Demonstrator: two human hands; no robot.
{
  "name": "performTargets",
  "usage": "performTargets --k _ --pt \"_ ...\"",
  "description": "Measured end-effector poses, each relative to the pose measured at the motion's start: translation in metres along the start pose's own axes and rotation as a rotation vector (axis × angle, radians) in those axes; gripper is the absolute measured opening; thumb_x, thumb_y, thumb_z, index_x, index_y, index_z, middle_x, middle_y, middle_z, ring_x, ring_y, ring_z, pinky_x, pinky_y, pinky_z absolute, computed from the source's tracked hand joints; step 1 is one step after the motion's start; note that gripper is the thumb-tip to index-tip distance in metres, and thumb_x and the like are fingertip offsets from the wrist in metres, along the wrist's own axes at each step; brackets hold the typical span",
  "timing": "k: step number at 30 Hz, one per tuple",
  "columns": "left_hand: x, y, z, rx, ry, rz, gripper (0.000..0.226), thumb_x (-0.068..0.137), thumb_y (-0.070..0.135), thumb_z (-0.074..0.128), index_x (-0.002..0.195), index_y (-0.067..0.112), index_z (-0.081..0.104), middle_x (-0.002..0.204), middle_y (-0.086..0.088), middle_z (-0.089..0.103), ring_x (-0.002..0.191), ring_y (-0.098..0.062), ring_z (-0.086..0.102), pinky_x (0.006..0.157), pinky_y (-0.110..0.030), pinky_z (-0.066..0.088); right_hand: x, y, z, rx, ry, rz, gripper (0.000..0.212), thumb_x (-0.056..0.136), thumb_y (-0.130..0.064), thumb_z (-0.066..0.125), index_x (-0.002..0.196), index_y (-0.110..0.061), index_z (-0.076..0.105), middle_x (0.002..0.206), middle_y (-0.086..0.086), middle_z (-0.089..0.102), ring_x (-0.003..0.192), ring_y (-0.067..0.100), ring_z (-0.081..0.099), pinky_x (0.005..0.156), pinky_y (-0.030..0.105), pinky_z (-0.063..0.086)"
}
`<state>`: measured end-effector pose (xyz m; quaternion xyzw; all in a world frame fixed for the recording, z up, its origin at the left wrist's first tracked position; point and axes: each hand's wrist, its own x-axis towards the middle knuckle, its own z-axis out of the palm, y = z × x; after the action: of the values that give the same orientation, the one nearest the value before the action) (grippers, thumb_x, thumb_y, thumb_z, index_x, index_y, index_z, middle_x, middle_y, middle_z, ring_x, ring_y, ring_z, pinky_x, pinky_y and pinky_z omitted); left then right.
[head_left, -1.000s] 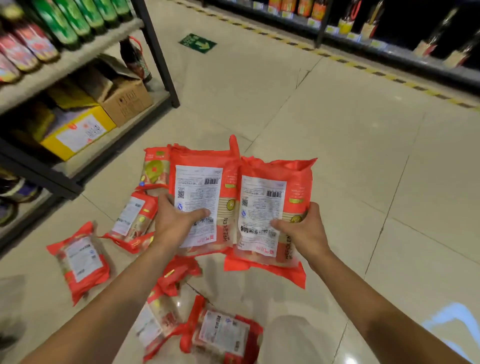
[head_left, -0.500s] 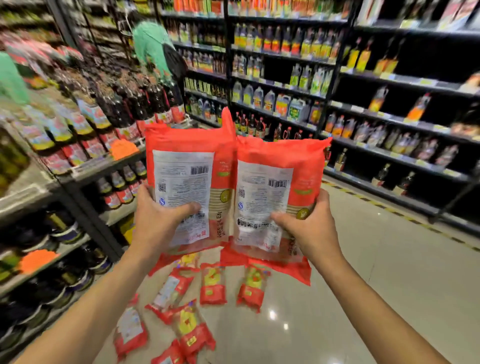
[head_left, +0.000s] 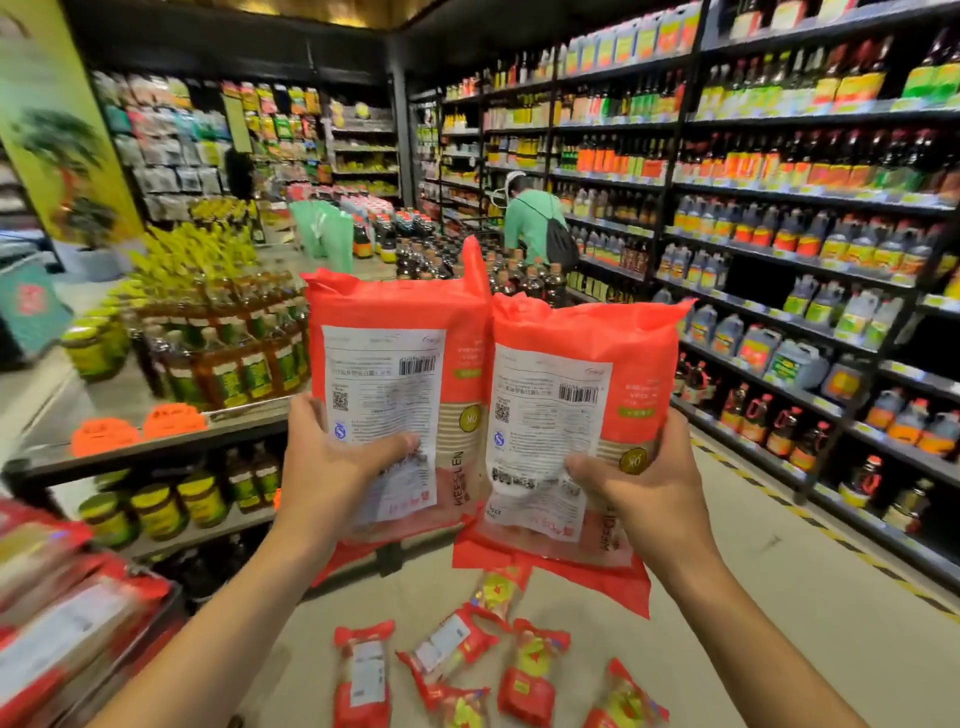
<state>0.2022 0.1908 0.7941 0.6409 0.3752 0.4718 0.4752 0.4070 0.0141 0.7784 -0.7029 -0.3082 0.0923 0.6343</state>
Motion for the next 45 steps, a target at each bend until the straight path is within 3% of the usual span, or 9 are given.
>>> performTargets --k 3,13,19,22,25,29,33,38,45 --pt "-0.017 0.0 -0.051 0.052 0.154 -0.006 0.073 0.067 0.005 0.091 0.122 0.012 0.043 0.112 0.002 0.067 0.097 -0.009 0.069 0.081 -0.031 0.055 -0.005 -0.011 0.04 0.037 -0.157 -0.046 0.069 0.067 -0.022 0.093 0.119 -0.04 0.051 0.103 -0.02 0.074 0.092 0.007 0.073 0.086 0.048 0.059" --pt "-0.151 0.012 -0.151 0.218 0.653 -0.084 0.07 0.063 0.001 0.092 0.111 0.025 0.048 0.104 0.009 0.067 0.084 0.004 0.07 0.075 -0.027 0.055 -0.066 -0.026 0.115 0.135 -0.669 -0.089 0.065 0.064 -0.027 0.093 0.11 -0.046 0.051 0.095 -0.024 0.073 0.086 -0.001 0.071 0.088 0.047 0.057" --pt "-0.259 0.032 -0.179 0.356 0.934 -0.173 0.078 0.059 0.0 0.094 0.119 0.013 0.047 0.103 0.007 0.066 0.083 -0.002 0.07 0.065 -0.02 0.057 -0.139 -0.028 0.129 0.197 -0.928 -0.062 0.069 0.057 -0.037 0.092 0.11 -0.051 0.049 0.096 -0.024 0.073 0.087 0.001 0.071 0.087 0.046 0.058" --pt "-0.304 0.045 -0.198 0.38 1.041 -0.191 0.084 0.052 0.006 0.098 0.119 0.01 0.046 0.105 0.003 0.066 0.091 -0.015 0.069 0.076 -0.038 0.059 -0.18 -0.041 0.133 0.212 -1.018 -0.06 0.071 0.055 -0.042 0.09 0.113 -0.049 0.05 0.099 -0.022 0.073 0.089 0.001 0.071 0.087 0.046 0.058" --pt "-0.345 0.051 -0.22 0.388 1.129 -0.202 0.076 0.061 0.005 0.095 0.118 0.013 0.046 0.104 0.007 0.062 0.093 -0.012 0.065 0.071 -0.031 0.055 -0.218 -0.057 0.138 0.234 -1.089 -0.09 0.077 0.057 -0.039 0.091 0.122 -0.044 0.05 0.099 -0.027 0.071 0.088 -0.002 0.069 0.088 0.045 0.057" --pt "-0.389 0.053 -0.258 0.373 1.202 -0.192 0.074 0.062 0.006 0.094 0.118 0.014 0.046 0.107 0.002 0.064 0.094 -0.016 0.066 0.069 -0.029 0.053 -0.268 -0.077 0.152 0.247 -1.161 -0.131 0.072 0.061 -0.03 0.093 0.118 -0.046 0.051 0.099 -0.029 0.071 0.087 -0.003 0.069 0.088 0.044 0.058" --pt "-0.432 0.046 -0.313 0.345 1.242 -0.194 0.072 0.064 0.004 0.093 0.119 0.013 0.047 0.112 -0.006 0.066 0.099 -0.025 0.069 0.069 -0.032 0.056 -0.331 -0.1 0.175 0.232 -1.198 -0.159 0.067 0.054 -0.044 0.089 0.104 -0.061 0.047 0.099 -0.026 0.072 0.091 0.0 0.07 0.086 0.042 0.057" --pt "-0.485 0.047 -0.395 0.337 1.265 -0.207 0.071 0.067 0.004 0.092 0.121 0.011 0.046 0.115 -0.008 0.064 0.098 -0.026 0.067 0.068 -0.029 0.056 -0.423 -0.132 0.212 0.192 -1.217 -0.183 0.074 0.048 -0.055 0.083 0.113 -0.044 0.05 0.1 -0.02 0.073 0.09 0.002 0.07 0.086 0.045 0.058" --pt "-0.527 0.049 -0.49 0.331 1.271 -0.212 0.068 0.068 0.005 0.091 0.117 0.014 0.045 0.113 -0.004 0.064 0.1 -0.025 0.069 0.07 -0.032 0.059 -0.514 -0.167 0.263 0.201 -1.217 -0.21 0.068 0.053 -0.048 0.087 0.109 -0.048 0.048 0.098 -0.025 0.071 0.088 -0.001 0.069 0.085 0.046 0.058"
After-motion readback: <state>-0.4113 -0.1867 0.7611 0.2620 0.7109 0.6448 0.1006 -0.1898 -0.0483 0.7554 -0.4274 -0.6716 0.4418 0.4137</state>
